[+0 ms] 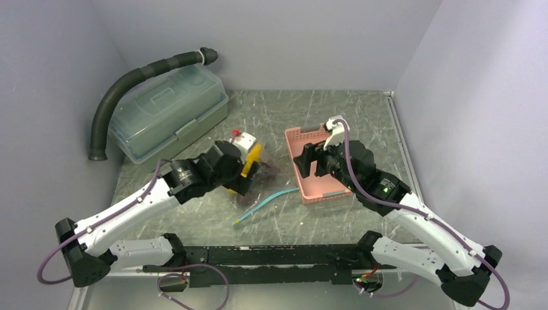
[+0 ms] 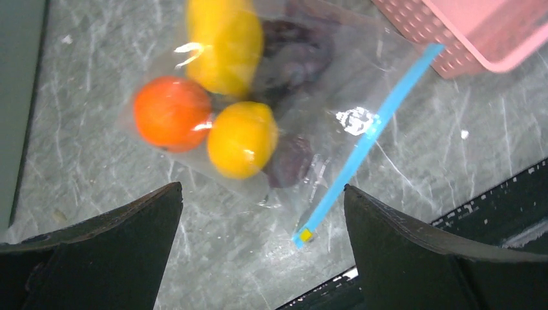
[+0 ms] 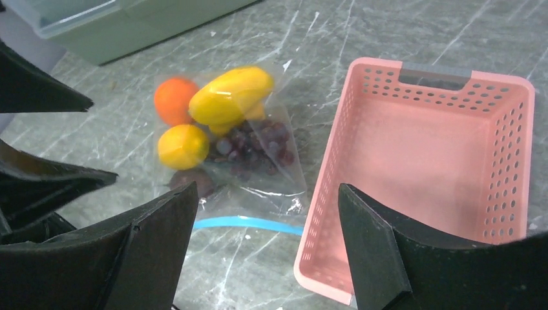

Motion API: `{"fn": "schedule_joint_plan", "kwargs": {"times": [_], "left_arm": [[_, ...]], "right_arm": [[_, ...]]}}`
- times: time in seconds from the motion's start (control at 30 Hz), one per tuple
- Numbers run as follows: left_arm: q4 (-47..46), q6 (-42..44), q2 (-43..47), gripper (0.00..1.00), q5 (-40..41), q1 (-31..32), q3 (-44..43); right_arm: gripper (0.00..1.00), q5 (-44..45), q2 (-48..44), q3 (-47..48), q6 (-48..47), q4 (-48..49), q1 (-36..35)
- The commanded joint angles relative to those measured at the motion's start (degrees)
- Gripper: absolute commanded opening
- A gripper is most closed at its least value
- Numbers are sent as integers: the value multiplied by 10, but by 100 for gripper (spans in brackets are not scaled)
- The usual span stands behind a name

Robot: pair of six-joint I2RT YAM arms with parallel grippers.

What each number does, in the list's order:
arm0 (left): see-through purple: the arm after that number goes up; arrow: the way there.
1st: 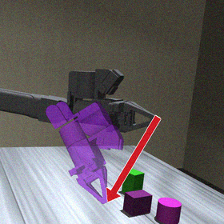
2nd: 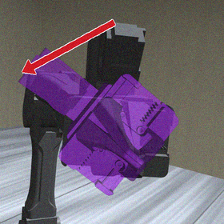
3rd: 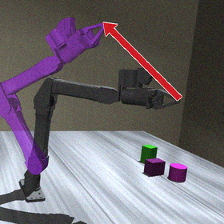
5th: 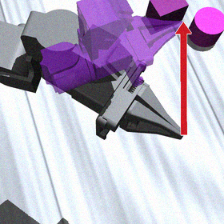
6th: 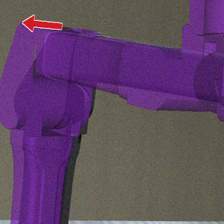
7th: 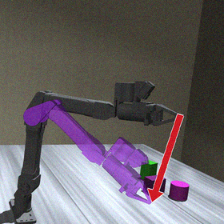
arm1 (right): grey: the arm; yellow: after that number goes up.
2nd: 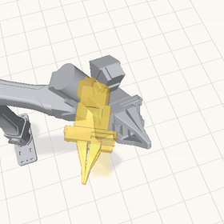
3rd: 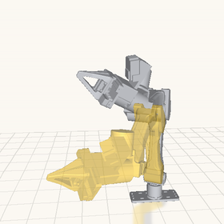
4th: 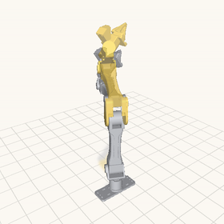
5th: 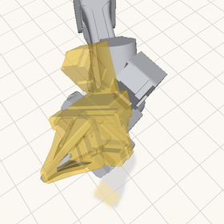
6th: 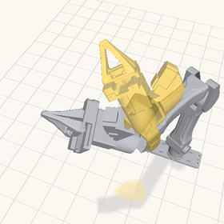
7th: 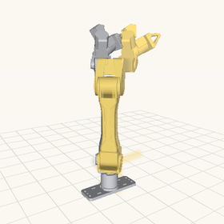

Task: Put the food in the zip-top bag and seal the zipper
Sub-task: Reset both arms

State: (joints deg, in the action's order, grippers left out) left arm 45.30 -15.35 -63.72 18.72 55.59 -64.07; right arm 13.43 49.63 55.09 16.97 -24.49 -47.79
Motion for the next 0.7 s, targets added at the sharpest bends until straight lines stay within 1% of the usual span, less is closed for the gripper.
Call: {"fn": "schedule_joint_plan", "kwargs": {"times": [0.0,0.07,0.17,0.23,0.3,0.4,0.53,0.67], "left_arm": [[-7,18,41,100,-83,-88,-24],[-1,22,48,100,-107,-125,-31],[15,23,49,100,-123,-170,-50],[22,21,51,100,-129,-195,-60],[26,21,55,100,-140,-222,-65],[21,20,62,100,-164,-270,-62],[7,11,79,100,-210,-335,-43],[-12,7,106,100,-226,-342,-22]], "right_arm": [[83,-79,7,8,29,28,76],[83,-116,8,8,37,24,120],[84,-149,-3,6,39,10,187],[85,-164,-22,-3,39,5,229],[86,-161,-44,-12,43,1,258],[88,-145,-75,-26,53,0,267],[88,-146,-109,-35,59,-9,274],[88,-190,-143,-46,54,5,274]]}}
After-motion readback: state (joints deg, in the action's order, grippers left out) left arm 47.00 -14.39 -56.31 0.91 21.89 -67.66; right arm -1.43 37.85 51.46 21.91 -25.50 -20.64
